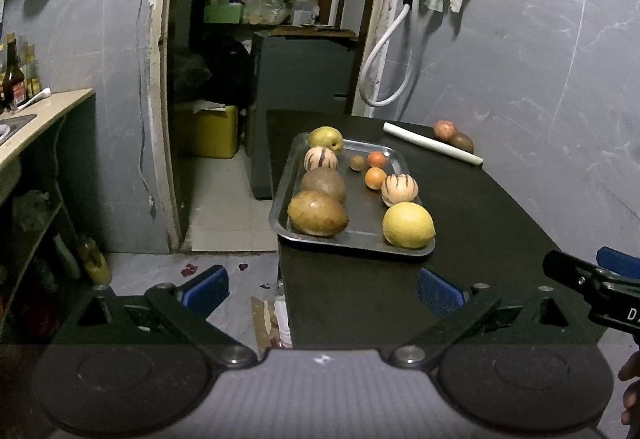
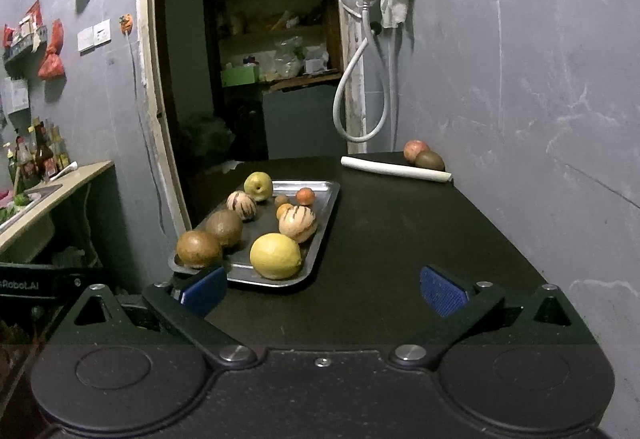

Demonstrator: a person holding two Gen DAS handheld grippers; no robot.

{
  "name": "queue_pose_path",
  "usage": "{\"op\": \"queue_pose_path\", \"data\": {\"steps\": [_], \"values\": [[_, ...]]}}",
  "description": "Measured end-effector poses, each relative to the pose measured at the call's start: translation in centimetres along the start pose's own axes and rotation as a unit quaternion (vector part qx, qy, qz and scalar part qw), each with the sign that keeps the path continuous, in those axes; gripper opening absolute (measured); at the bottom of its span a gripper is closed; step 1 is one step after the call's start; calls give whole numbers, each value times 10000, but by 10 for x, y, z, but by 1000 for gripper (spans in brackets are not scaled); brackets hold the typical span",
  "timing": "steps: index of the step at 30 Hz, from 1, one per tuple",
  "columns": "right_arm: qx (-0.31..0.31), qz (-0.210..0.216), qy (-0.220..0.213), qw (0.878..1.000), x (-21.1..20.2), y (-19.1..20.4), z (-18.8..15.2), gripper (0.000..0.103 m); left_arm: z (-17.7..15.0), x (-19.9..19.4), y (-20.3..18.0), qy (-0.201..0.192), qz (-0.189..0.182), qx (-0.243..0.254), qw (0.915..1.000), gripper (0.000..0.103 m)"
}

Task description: Organize fruits

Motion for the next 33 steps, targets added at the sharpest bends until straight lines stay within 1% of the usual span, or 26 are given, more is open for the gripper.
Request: {"op": "queue_pose_path", "data": {"steps": [5,13,33], "values": [[-79,46,74,9999,-1,-1,-5,102,-9,-2,0,51,33,-108,9999,102],[-89,145,187,9997,1,-2,-15,102,-19,-3,-2,105,143,2,9998,102],[-72,146,133,9998,-2,-8,-16,102,-25,-8,-2,84,193,-96,9997,102]]}}
Point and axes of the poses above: each gripper's, at about its wrist camera, not at the fingertips, and x roughly the way its jaws point, y to its left, z to its top, the point moved 4 cm from there along x, roughly the way its jaws point, and after that the axes turned 2 degrees about x, right-handed, at the moved point
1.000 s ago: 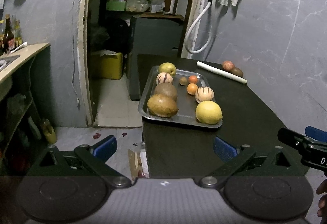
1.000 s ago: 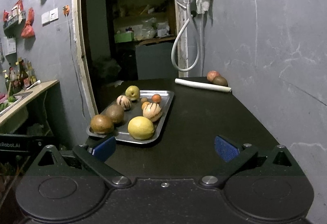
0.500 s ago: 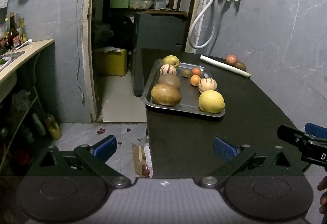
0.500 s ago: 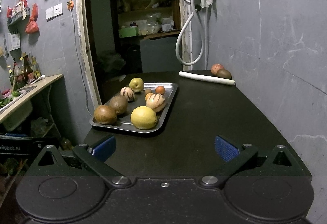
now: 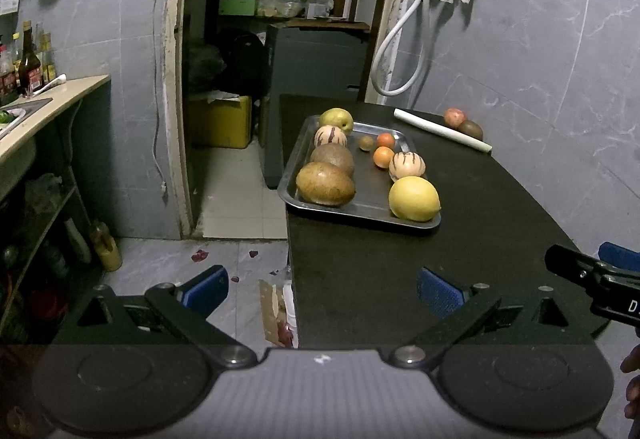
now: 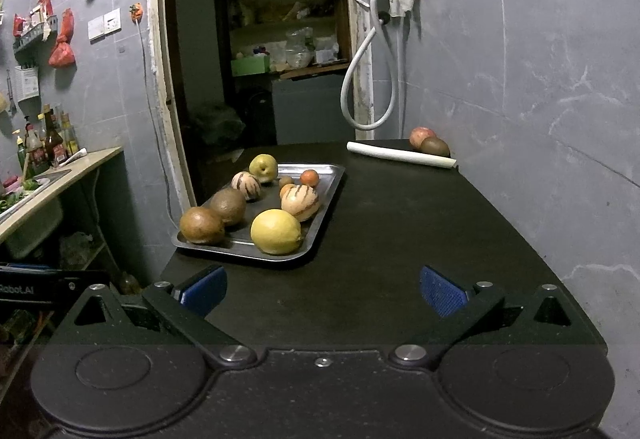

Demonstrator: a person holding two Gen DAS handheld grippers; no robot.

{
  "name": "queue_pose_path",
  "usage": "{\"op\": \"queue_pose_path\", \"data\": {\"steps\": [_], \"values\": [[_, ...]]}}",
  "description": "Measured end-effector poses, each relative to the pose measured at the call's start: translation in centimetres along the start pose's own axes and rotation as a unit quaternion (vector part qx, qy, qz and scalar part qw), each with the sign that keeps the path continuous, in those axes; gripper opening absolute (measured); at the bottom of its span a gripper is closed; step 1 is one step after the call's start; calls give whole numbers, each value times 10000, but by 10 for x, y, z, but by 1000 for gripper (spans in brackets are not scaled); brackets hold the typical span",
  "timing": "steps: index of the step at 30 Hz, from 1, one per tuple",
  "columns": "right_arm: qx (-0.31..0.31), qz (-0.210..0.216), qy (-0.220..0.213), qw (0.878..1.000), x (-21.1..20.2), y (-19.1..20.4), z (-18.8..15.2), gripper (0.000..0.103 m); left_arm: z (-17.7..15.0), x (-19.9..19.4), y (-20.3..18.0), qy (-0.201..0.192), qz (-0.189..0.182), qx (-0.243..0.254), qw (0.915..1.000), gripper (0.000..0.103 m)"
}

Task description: Organize fruits

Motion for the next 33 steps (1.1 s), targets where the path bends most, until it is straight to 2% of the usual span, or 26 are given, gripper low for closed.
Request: {"op": "queue_pose_path", "data": {"steps": [33], "values": [[42,42,129,9999,13,-3,-1,102,2,3,-1,62,72,-19,10000,102]]}}
Point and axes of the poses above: each gripper's, at about its wrist camera, not at the fingertips, and x roughly the way its jaws point, y to its left, z to its top, the point moved 4 cm from there along x, roughly the way its jaws point, and after that the axes turned 2 degrees about x, right-handed, at the moved point
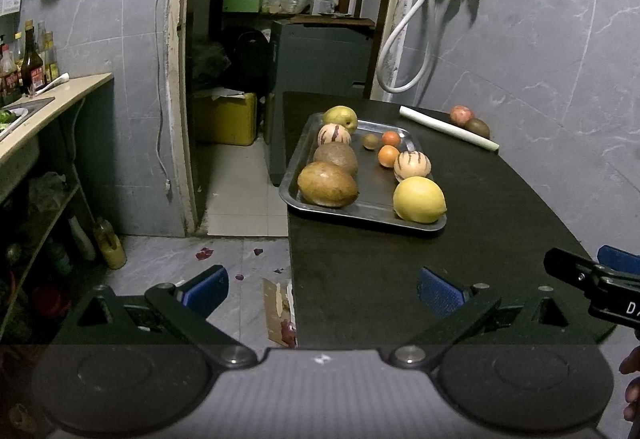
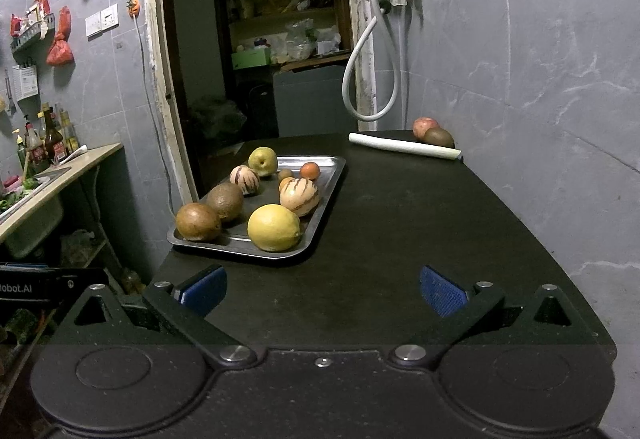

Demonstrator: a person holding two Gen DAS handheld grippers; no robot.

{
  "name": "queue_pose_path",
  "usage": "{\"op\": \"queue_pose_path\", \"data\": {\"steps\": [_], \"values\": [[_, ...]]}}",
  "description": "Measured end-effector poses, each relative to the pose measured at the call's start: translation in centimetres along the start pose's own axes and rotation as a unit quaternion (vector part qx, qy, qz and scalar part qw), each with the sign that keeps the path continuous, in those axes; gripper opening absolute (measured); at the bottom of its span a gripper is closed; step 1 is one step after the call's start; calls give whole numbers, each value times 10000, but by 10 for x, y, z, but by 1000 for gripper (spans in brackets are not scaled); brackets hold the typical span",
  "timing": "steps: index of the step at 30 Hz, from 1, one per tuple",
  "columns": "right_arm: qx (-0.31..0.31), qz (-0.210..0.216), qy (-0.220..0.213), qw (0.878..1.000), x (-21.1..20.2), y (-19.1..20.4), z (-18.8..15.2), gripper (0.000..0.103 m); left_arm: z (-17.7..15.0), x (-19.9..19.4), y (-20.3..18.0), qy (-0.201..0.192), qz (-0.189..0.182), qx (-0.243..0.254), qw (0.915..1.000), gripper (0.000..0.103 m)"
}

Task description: Organize fruits

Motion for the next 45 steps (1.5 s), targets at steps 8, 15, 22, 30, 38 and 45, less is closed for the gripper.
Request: {"op": "queue_pose_path", "data": {"steps": [8,15,22,30,38,45], "values": [[12,-1,16,10000,1,0,0,102,1,0,0,6,-4,6,10000,102],[18,9,32,10000,2,1,-1,102,1,0,0,4,-1,4,10000,102],[22,14,46,10000,4,2,-2,102,0,0,2,16,11,-9,10000,102],[26,16,52,10000,4,2,-1,102,0,-1,3,25,17,-13,10000,102],[27,22,53,10000,4,2,-1,102,-2,-2,4,32,30,-19,10000,102],[35,21,61,10000,4,2,-1,102,-1,-2,4,37,28,-12,10000,102]]}}
Point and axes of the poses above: each gripper's, at about its wrist camera, not at the fingertips, and x roughly the way its jaws point, y to its left, z to its top, the point moved 4 cm from there along x, roughly the way its jaws point, and after that the axes turned 2 degrees about x, right-handed, at the moved point
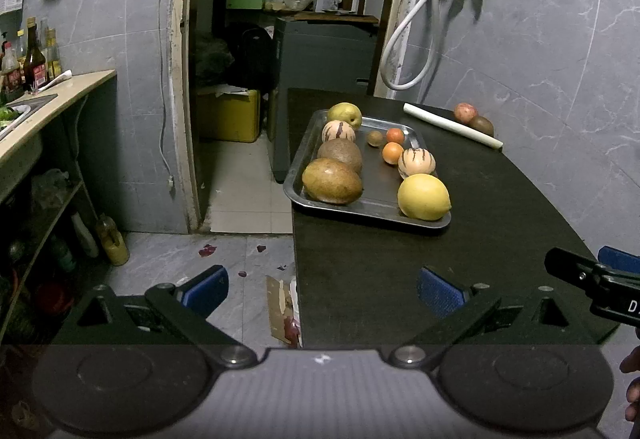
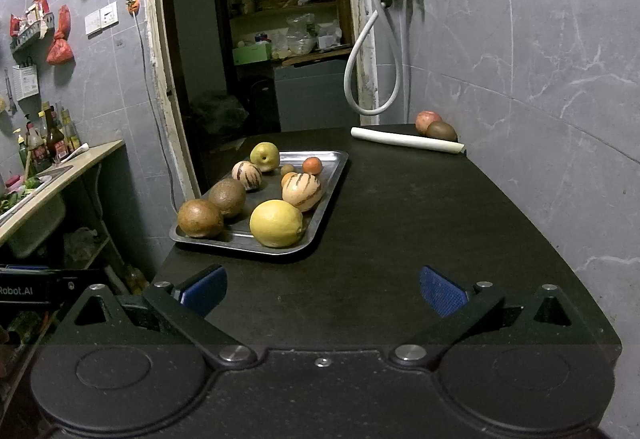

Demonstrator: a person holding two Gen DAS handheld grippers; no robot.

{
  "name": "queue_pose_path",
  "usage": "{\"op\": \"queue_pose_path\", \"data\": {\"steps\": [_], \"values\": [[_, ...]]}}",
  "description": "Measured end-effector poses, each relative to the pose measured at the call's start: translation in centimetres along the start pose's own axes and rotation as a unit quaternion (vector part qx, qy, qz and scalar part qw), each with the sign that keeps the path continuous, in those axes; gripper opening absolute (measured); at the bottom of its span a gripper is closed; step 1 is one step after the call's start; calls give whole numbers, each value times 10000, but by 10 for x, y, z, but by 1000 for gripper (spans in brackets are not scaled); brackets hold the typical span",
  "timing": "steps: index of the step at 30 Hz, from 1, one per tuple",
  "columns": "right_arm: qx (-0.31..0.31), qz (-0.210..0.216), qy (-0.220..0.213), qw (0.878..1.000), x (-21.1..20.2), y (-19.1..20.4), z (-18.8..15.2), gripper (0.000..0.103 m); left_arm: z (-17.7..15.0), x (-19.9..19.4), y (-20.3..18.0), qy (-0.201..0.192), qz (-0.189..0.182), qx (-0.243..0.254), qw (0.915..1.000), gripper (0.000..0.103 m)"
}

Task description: Organize fruits

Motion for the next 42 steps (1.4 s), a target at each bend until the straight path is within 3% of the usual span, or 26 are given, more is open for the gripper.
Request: {"op": "queue_pose_path", "data": {"steps": [42], "values": [[13,0,16,10000,3,1,0,102,7,-4,-3,87,124,163,9998,102]]}}
Point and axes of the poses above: each gripper's, at about its wrist camera, not at the fingertips, and x roughly the way its jaws point, y to its left, z to its top, the point moved 4 cm from there along x, roughly the way its jaws point, and after that the axes turned 2 degrees about x, right-handed, at the moved point
